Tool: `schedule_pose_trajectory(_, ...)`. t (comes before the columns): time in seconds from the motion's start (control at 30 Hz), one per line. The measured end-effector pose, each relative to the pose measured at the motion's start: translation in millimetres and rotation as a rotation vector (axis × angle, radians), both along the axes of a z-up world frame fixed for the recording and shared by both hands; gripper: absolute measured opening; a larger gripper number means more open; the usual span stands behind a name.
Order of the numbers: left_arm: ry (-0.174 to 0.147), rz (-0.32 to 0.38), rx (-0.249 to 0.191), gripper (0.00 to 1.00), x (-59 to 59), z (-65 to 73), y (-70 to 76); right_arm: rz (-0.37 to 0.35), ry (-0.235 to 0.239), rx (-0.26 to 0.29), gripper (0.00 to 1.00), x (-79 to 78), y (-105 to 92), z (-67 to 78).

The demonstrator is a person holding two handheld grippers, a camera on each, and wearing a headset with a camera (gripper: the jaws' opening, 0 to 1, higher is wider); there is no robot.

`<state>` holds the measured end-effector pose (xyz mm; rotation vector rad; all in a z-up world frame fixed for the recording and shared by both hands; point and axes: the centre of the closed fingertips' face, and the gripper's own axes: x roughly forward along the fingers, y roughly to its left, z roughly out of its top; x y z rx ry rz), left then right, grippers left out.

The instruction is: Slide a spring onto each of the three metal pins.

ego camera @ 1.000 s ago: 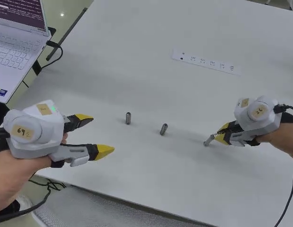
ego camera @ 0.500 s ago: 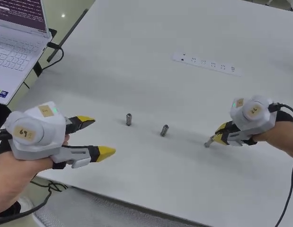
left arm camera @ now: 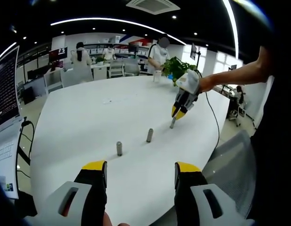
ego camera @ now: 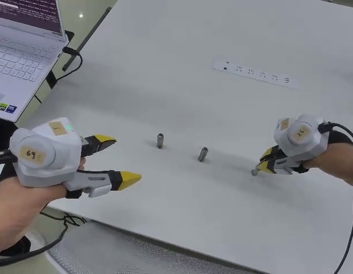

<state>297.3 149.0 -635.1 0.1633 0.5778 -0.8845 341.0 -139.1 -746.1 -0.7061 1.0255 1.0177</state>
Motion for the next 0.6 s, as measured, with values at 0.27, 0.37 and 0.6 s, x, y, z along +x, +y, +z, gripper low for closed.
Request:
schedule_pose_trajectory(0.27,-0.002,0.005,0.0,0.54,0.7,1.4,-0.3,0.018,0.008,-0.015,0.09,-1.5,1.7,-5.7)
schedule_pose_trajectory(0.37,-0.004,0.006,-0.005,0.54,2.0,3.9,-0.7,0.022,0.011,-0.017,0.09,-0.9,2.1,-7.7)
schedule_pose_trajectory(0.6,-0.006,0.012,-0.011,0.56,4.2,6.8,-0.3,0.038,0.019,-0.032,0.09,-2.5,2.0,-13.7)
